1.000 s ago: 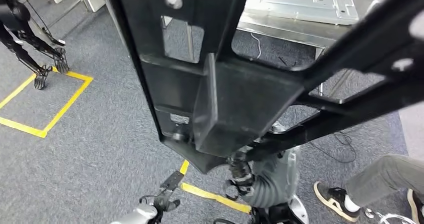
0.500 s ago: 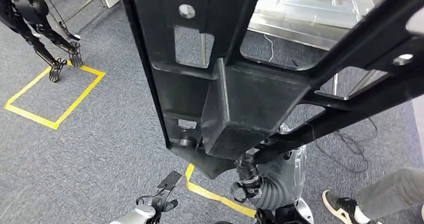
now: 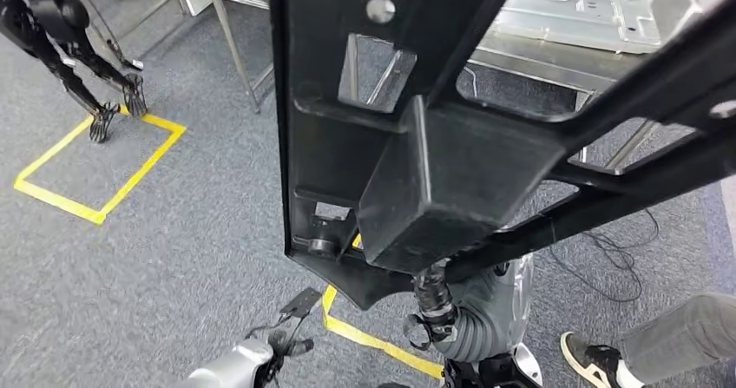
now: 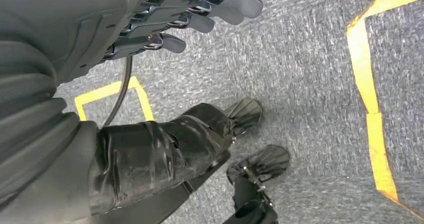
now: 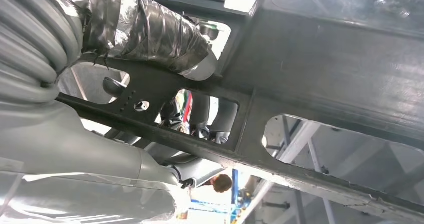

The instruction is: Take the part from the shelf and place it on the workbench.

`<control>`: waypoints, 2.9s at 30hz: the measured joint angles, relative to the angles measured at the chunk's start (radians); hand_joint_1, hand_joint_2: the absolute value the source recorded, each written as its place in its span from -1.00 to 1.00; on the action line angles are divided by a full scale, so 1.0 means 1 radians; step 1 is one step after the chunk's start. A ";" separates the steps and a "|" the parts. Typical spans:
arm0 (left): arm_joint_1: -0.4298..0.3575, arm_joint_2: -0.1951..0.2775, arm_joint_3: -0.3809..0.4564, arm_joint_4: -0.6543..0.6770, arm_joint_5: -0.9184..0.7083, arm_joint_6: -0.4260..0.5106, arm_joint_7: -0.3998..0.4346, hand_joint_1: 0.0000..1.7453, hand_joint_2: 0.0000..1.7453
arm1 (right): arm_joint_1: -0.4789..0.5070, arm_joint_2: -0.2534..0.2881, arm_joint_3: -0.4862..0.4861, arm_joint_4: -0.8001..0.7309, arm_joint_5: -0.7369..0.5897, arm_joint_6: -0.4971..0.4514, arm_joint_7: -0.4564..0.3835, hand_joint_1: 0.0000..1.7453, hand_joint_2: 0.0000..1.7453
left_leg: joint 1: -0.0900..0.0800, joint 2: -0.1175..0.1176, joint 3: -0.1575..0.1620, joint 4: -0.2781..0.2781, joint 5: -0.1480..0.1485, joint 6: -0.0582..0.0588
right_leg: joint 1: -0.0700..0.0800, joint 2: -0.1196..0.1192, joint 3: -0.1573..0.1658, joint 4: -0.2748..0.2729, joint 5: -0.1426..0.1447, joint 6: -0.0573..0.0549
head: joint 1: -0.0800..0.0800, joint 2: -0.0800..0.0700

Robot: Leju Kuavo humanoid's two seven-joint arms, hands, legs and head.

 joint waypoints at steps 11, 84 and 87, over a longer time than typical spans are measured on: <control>-0.004 -0.015 -0.012 0.000 -0.009 -0.001 -0.002 -1.00 1.00 | 0.014 -0.004 -0.003 0.008 -0.007 -0.010 -0.005 1.00 1.00 | 0.005 -0.009 0.052 -0.015 -0.025 0.030 | -0.010 0.005 -0.122 0.172 -0.015 0.028 | 0.010 0.000; 0.092 0.007 -0.065 0.003 -0.022 -0.045 -0.105 -1.00 1.00 | 0.020 0.034 -0.022 0.099 -0.106 -0.068 -0.071 1.00 1.00 | 0.001 0.015 0.012 0.186 -0.133 -0.020 | 0.001 0.008 -0.016 -0.011 0.026 -0.035 | 0.015 0.000; 0.103 0.008 -0.065 0.003 -0.019 -0.029 -0.121 -1.00 1.00 | 0.031 0.034 -0.029 0.100 -0.108 -0.068 -0.066 1.00 1.00 | 0.002 0.012 -0.093 0.275 -0.169 -0.023 | 0.003 0.029 -0.001 -0.010 0.009 -0.035 | 0.014 0.000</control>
